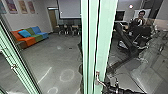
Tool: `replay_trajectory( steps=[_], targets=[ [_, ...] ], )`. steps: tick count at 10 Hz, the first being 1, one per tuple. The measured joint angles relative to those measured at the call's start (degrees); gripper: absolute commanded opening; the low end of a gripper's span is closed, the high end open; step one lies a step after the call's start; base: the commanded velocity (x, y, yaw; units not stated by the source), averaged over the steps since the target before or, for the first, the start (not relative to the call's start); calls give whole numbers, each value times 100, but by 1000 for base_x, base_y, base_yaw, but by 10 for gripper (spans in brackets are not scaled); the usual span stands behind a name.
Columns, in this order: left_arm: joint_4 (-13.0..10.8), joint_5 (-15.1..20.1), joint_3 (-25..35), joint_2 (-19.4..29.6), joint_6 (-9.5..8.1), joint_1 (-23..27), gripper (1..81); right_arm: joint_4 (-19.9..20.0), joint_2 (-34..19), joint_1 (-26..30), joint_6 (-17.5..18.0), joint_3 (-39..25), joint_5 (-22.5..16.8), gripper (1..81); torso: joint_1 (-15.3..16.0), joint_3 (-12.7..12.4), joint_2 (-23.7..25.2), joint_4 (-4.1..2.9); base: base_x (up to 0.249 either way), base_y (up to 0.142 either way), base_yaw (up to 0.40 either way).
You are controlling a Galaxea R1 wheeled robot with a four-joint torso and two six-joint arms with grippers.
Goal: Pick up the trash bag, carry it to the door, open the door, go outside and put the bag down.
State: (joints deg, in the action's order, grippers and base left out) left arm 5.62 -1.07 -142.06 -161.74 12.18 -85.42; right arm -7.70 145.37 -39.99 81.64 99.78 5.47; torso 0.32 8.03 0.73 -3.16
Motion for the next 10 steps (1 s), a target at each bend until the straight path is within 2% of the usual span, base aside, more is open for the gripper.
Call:
replay_trajectory(
  steps=[3, 5, 10],
  targets=[
    [-2, 2, 0, 4, 0, -2, 10, -124, 74, 29, -79, 151, -27, 811, -5, 2, 0, 0, 0, 0, 0],
    [0, 4, 0, 22, 0, -2, 10, -185, 110, 116, -188, 247, -219, 811, -7, 2, 0, 0, 0, 0, 0],
    [0, 2, 0, 17, 0, -2, 10, -221, 140, 226, -212, 350, -411, 811, -9, 5, 2, 0, 0, 0, 0]
  ],
)
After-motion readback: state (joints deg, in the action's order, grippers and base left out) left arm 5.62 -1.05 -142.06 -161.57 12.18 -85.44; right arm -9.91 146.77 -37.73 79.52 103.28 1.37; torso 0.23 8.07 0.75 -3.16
